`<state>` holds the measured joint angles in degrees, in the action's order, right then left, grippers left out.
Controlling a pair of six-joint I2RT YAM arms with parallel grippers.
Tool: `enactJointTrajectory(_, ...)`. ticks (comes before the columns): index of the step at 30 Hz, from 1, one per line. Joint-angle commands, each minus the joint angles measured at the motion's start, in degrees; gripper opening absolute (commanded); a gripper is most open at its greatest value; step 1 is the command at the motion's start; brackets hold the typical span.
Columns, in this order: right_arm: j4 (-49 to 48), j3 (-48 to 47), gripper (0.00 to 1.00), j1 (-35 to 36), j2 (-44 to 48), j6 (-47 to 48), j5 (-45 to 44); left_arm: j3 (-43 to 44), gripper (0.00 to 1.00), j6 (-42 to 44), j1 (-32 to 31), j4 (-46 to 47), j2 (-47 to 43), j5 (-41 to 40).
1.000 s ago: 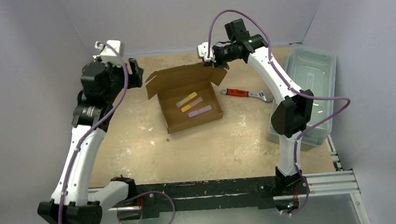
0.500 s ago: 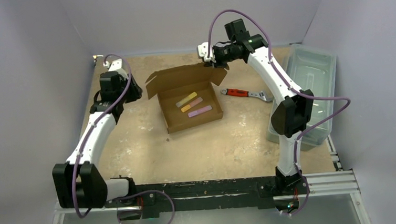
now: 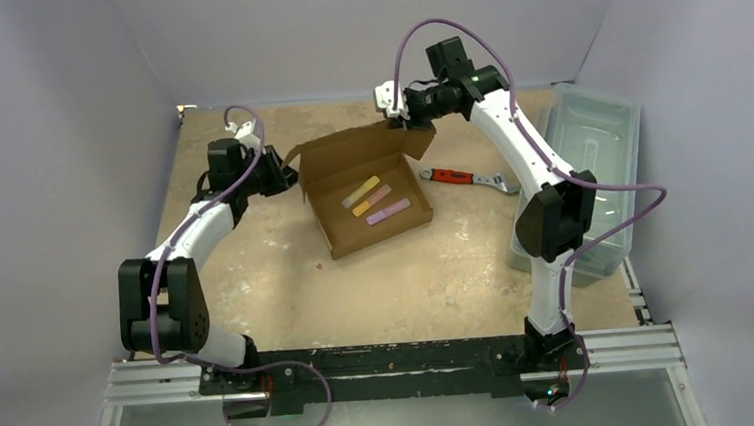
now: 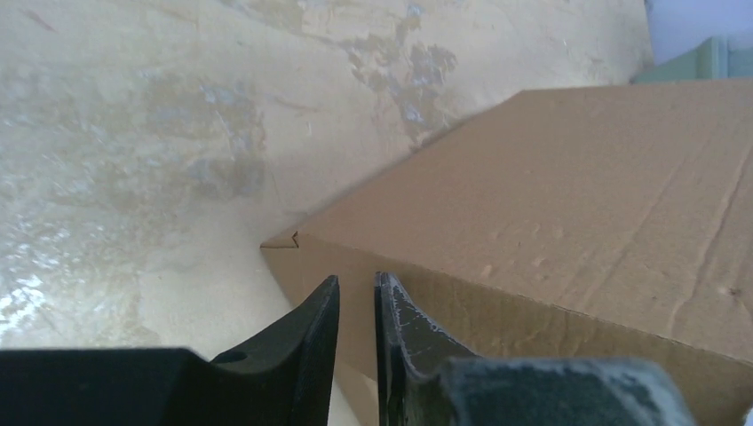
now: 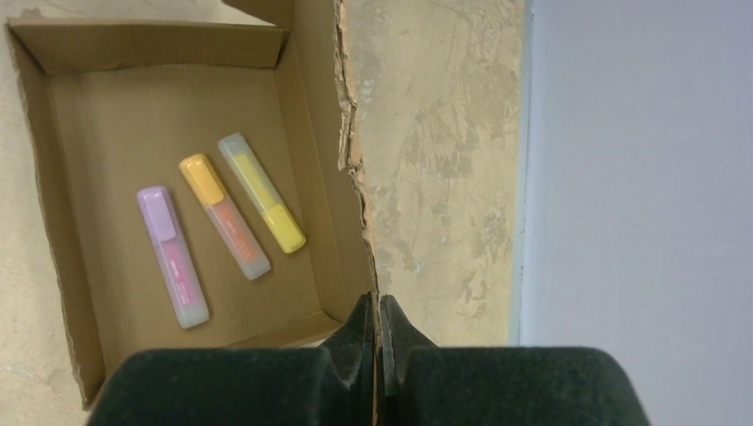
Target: Fold the paper box
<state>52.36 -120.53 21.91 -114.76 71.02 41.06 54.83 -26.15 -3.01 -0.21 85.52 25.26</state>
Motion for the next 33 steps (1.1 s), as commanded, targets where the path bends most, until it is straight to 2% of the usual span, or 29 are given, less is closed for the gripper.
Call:
enactJointTrajectory(1, -0.5, -1.4, 0.00, 1.8, 1.5, -1.9, 0.1, -1.9, 0.19, -3.0, 0.2, 4.1, -0.4, 5.1)
enactJointTrajectory(8, -2.4, -1.6, 0.00, 3.0, 1.1, -5.1, -1.4, -2.0, 0.19, -8.4, 0.2, 3.4, -0.1, 6.2)
enactJointTrajectory(13, -4.0, -0.8, 0.00, 3.4, 1.4, -8.6, -1.9, -4.7, 0.19, -15.5, 0.2, 7.1, -0.5, 7.6)
enactJointTrajectory(23, -7.0, 0.5, 0.00, 4.0, 1.6, -13.3, -3.8, -7.8, 0.20, -16.2, 0.2, 5.8, -1.4, 8.4)
enactJointTrajectory(27, -6.6, 1.2, 0.00, 4.2, 1.9, -12.9, -3.5, -10.1, 0.20, -16.1, 0.2, 6.0, -1.2, 7.7)
enactJointTrajectory(33, -4.4, 3.0, 0.01, 4.3, 2.9, -8.9, -2.8, -9.0, 0.20, -13.2, 0.6, 2.2, -2.2, 5.5)
